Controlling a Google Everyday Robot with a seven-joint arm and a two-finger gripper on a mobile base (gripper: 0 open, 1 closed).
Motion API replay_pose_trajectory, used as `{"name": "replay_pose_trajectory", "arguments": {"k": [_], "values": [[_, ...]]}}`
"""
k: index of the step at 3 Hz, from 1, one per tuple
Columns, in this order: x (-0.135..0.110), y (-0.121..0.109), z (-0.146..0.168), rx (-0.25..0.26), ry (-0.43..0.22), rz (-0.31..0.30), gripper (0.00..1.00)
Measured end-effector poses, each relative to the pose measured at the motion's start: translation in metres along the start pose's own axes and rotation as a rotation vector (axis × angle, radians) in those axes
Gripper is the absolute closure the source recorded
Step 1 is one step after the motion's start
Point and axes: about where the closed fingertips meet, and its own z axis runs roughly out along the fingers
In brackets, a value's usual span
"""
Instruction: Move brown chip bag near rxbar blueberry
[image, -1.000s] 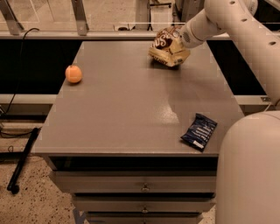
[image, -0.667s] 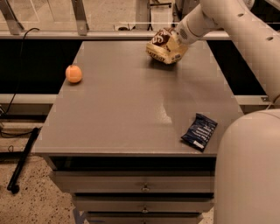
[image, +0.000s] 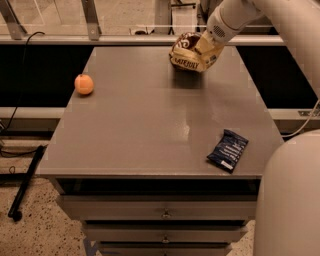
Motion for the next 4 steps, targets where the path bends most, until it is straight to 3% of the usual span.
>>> {"name": "replay_pose_trajectory", "arguments": {"k": [2, 4], "values": [[0.069, 0.026, -0.050, -0.084, 0.078, -0.109, 1.00], [0.128, 0.052, -0.075, -0.175, 0.127, -0.150, 1.00]]}}
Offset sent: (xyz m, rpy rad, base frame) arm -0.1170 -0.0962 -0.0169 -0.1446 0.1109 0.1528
